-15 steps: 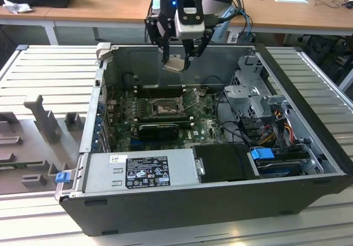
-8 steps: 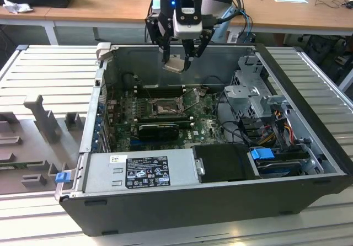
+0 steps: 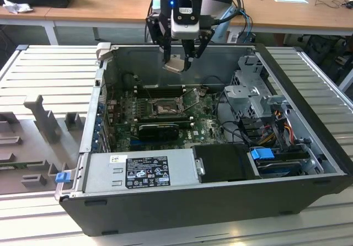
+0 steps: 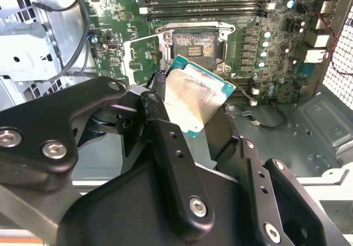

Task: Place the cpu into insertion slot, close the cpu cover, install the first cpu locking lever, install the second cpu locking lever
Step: 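Place the cpu into insertion slot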

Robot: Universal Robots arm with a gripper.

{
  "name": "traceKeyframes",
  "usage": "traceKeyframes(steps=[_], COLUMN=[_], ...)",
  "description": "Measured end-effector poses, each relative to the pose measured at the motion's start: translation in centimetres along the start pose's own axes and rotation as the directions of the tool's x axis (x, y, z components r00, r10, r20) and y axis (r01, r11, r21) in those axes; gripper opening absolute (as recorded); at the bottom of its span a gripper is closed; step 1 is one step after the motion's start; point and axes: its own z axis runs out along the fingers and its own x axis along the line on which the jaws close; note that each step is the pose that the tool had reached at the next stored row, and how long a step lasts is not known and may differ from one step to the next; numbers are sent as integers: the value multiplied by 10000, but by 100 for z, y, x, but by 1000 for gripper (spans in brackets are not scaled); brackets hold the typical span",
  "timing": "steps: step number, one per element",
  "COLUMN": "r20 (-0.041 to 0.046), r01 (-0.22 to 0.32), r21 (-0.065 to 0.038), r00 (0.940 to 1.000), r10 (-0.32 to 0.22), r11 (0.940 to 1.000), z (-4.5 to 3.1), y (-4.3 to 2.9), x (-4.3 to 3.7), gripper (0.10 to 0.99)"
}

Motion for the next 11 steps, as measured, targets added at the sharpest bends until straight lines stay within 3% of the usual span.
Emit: traceKeyframes(steps=[11], r20=[77], r01=[-882], r21=[-20], r00=[9961], r10=[882], r11=[9961], z=[2], y=[0], x=[0], gripper=[529])
